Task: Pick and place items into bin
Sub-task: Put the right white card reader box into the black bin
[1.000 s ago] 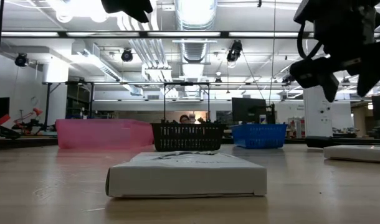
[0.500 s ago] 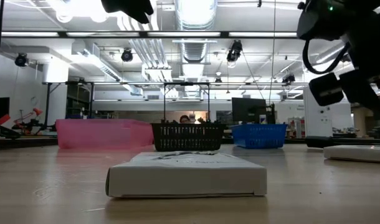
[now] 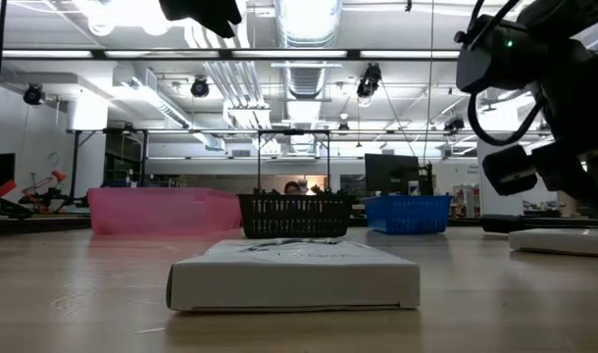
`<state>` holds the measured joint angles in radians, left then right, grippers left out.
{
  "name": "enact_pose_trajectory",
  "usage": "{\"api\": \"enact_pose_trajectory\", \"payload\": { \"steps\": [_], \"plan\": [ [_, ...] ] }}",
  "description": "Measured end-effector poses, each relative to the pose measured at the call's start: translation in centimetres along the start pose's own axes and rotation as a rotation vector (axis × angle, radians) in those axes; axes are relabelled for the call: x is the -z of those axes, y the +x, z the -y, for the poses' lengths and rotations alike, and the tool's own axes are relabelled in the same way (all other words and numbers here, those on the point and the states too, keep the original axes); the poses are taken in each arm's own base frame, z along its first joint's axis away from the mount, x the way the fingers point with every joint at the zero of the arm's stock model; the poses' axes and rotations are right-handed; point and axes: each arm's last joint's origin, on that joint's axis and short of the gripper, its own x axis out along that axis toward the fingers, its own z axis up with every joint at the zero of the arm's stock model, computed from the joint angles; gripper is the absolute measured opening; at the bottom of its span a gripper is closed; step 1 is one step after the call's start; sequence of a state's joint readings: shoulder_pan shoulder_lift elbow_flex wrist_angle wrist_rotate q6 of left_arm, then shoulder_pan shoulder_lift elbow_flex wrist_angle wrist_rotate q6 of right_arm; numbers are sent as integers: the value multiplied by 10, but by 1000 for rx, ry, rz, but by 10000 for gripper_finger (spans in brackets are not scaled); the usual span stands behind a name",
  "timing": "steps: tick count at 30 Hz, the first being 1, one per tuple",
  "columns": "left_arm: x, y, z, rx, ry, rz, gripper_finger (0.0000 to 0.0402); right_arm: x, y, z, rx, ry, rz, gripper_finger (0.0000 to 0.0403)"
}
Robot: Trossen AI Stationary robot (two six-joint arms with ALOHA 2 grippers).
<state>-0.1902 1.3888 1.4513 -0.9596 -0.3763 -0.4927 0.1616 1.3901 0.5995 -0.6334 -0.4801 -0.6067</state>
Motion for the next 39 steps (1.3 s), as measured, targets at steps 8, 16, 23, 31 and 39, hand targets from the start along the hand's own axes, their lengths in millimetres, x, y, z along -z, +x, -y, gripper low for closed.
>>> {"api": "enact_pose_trajectory", "payload": {
  "steps": [8,16,23,31,39],
  "plan": [
    [0,0,0,0,0,-1,164,-3,13,10,-13,-1,9,143],
    [0,0,0,0,0,-1,164,-2,22,15,-22,-17,-9,120],
    [0,0,0,0,1,-1,164,-2,23,17,25,-14,-37,47],
    [0,0,0,0,2,-1,164,-3,20,16,41,81,-29,15],
    [0,0,0,0,2,-1,164,-20,-2,18,121,176,47,13]
  ]
}}
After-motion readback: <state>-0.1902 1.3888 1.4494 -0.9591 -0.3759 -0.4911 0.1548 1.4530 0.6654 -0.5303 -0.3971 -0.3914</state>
